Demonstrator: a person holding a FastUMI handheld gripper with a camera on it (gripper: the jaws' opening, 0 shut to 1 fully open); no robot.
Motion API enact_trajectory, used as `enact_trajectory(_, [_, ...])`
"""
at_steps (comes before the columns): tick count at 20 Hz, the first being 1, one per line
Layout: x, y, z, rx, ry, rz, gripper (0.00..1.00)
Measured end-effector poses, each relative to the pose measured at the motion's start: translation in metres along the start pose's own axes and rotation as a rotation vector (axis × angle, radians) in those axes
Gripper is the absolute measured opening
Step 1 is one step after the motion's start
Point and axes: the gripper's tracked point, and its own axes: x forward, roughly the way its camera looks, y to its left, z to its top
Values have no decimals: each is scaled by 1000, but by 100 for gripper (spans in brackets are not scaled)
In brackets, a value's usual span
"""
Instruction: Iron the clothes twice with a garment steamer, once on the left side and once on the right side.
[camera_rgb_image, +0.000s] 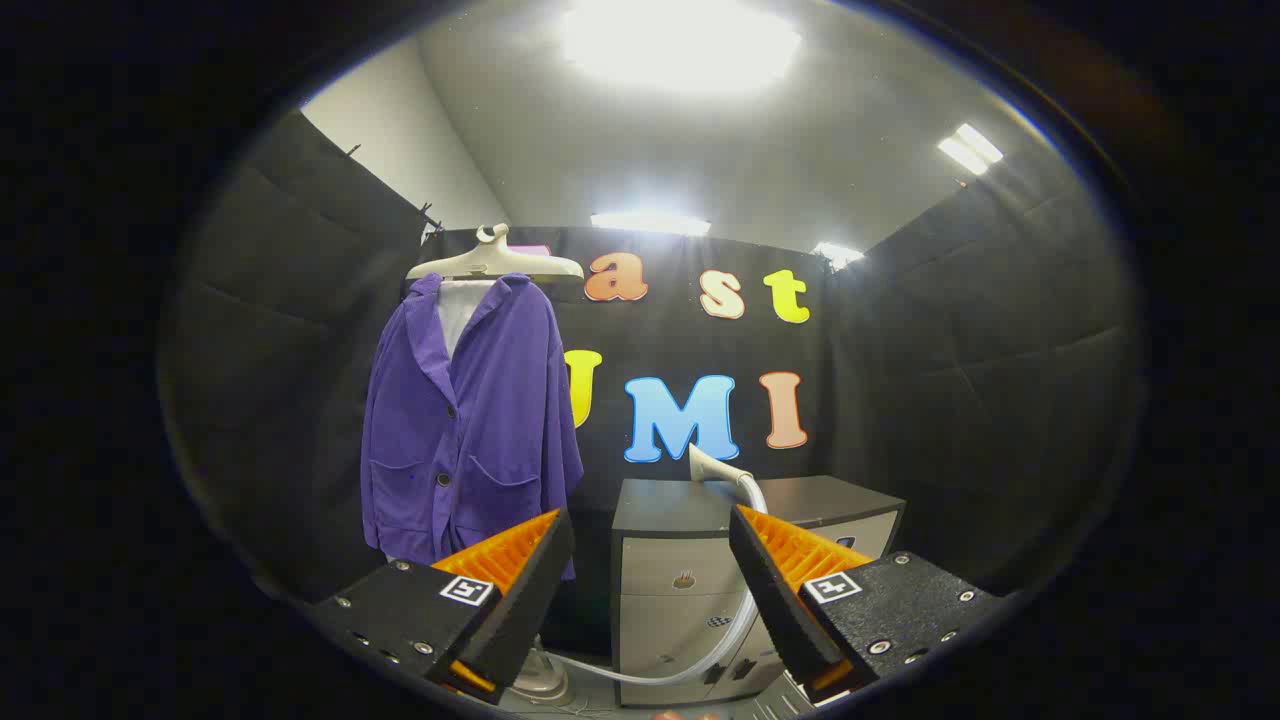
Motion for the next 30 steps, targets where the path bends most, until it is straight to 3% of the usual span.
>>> enact_trajectory(20, [-14,-3,-11,-26,37,-48,96])
enact_trajectory(30, [17,-45,41,-17,-4,-91,96])
